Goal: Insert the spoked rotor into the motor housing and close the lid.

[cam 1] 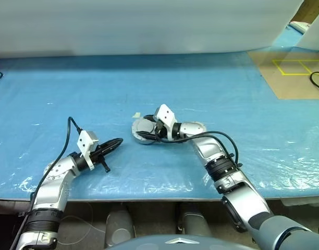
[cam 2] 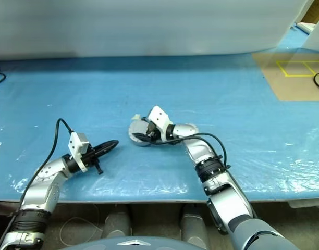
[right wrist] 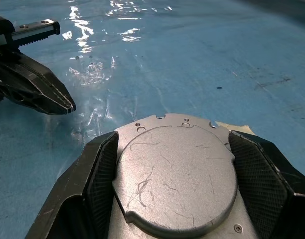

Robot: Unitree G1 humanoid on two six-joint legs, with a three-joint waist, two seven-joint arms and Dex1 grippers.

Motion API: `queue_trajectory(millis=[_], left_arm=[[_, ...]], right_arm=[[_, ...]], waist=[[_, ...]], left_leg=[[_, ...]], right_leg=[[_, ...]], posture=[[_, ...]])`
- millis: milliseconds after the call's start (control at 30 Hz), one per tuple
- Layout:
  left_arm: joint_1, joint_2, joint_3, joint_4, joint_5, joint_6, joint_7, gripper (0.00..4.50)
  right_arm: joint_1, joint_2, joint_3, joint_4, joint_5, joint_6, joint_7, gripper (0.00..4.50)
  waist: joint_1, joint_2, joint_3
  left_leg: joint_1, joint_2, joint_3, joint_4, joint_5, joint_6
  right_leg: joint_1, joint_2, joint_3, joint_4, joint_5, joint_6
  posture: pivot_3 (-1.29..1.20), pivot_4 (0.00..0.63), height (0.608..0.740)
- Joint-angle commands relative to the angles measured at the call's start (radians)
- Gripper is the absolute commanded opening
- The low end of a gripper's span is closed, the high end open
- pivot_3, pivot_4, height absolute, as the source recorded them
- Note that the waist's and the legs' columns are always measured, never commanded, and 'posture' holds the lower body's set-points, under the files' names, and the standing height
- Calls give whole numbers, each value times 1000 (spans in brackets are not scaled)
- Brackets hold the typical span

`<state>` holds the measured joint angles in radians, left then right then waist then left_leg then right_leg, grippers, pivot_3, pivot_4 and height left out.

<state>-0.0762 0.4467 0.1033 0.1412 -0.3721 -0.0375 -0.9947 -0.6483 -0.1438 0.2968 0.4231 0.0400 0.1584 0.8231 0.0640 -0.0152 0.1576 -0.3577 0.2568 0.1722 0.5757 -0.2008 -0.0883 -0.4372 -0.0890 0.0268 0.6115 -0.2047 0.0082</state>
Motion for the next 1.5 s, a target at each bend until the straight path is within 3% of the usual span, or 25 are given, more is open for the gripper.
queue_trajectory(millis=[33,800,1200,1500], left_arm=[[1,2,0,-37,-9,-16,0,0],[-88,-14,3,-11,-21,-1,9,0],[-318,-28,-58,210,38,17,-14,0],[-410,-22,-128,335,98,13,-69,0]], right_arm=[[-2,-5,-4,29,-23,25,-32,3151],[18,-28,23,22,-25,78,8,3151],[25,-42,22,5,-28,81,3,3151],[35,-52,19,-14,-32,87,-14,3151]], waist=[[0,0,0],[2,1,-1],[5,1,-1],[5,1,-1]], left_leg=[[1,0,0,0,0,0],[5,-1,2,-1,0,0],[5,-1,2,-2,0,0],[5,-2,2,-2,0,0]], right_leg=[[0,0,0,0,0,0],[3,0,2,-1,0,0],[4,0,2,-2,0,0],[4,-1,2,-3,0,0]], posture=[[0,150,740],[0,150,740],[0,150,740],[0,150,740]])
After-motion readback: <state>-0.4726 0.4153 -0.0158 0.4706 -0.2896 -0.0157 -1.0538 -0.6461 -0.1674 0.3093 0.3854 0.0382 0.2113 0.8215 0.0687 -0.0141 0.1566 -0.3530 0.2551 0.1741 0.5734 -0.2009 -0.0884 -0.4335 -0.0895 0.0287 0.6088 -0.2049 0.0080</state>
